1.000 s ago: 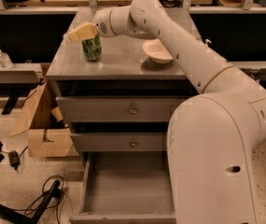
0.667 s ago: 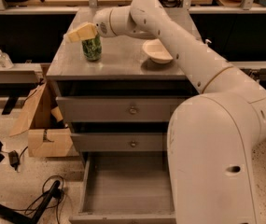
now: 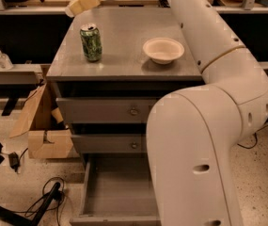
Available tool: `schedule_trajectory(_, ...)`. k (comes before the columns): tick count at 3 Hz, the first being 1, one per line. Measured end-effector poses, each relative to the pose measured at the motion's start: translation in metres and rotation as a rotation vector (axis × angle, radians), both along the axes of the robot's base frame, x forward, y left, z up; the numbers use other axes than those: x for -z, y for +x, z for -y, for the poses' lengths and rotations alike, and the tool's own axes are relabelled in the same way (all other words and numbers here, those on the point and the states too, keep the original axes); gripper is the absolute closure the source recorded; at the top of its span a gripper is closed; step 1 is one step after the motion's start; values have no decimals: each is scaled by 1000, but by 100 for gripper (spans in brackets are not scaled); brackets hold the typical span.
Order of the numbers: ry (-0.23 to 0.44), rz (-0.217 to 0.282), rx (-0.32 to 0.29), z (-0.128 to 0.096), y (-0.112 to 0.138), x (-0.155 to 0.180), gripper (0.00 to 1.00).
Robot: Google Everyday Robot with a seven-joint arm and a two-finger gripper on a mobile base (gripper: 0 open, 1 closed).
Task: Pick green can from bottom drawer and place on counter
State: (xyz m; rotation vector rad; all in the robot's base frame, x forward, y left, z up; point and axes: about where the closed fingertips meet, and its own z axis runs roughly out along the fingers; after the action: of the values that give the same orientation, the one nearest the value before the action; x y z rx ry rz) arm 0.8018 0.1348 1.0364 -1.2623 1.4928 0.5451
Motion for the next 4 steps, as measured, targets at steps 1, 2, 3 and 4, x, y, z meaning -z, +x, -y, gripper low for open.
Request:
schedule_trajectory(1, -97, 48, 70, 56, -24, -53, 0)
schedule_trajectory(2, -155, 78, 205, 123, -57, -102, 0)
schedule_trajectory(3, -132, 159, 427, 204, -93, -156, 0)
schedule_trajectory(4, -65, 276, 636, 263, -152, -218, 0)
